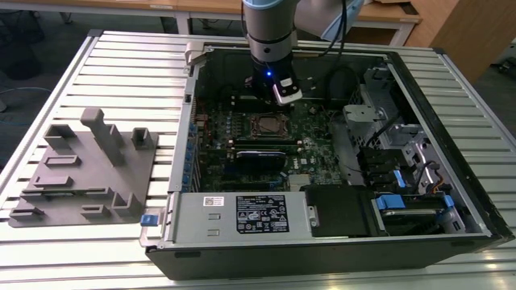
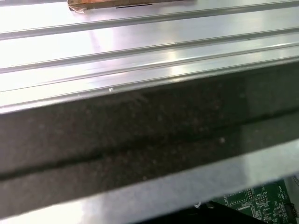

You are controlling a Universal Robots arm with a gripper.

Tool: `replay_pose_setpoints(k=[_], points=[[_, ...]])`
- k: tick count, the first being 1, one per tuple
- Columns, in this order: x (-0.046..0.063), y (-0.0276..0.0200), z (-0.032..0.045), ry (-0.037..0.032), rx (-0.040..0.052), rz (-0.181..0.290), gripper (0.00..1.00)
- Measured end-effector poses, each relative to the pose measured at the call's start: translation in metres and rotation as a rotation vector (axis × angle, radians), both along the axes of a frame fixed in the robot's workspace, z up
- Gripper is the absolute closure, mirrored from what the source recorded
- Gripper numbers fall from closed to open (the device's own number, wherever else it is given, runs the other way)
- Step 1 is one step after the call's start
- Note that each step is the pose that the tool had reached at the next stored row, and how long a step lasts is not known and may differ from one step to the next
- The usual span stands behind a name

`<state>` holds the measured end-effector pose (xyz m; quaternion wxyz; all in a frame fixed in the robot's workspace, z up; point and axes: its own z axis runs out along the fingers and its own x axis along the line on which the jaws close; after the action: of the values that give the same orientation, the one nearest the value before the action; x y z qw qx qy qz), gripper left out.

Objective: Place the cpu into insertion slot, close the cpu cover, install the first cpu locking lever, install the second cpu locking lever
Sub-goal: 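Install the first cpu locking lever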

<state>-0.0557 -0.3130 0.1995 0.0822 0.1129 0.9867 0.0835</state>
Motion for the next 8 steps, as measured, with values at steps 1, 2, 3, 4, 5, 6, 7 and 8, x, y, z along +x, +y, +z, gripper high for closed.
replay_pose_setpoints(k=[1,2,3,4,5,6,7,8], points=[[0.0000,-0.0003,0.0000,-0.0022,0.0000,0.000,0.89],[-0.0001,-0.0006,0.0000,-0.0046,-0.0003,0.000,0.89],[-0.0002,-0.0008,-0.0001,-0.0075,-0.0006,0.000,0.89],[-0.0003,-0.0009,-0.0003,-0.0110,-0.0008,0.000,0.89],[-0.0005,-0.0010,-0.0005,-0.0149,-0.0009,0.000,0.89],[-0.0008,-0.0010,-0.0007,-0.0192,-0.0009,0.000,0.89],[-0.0014,-0.0010,-0.0010,-0.0233,-0.0008,0.000,0.89],[-0.0022,-0.0010,-0.0012,-0.0265,-0.0008,0.000,0.89]])
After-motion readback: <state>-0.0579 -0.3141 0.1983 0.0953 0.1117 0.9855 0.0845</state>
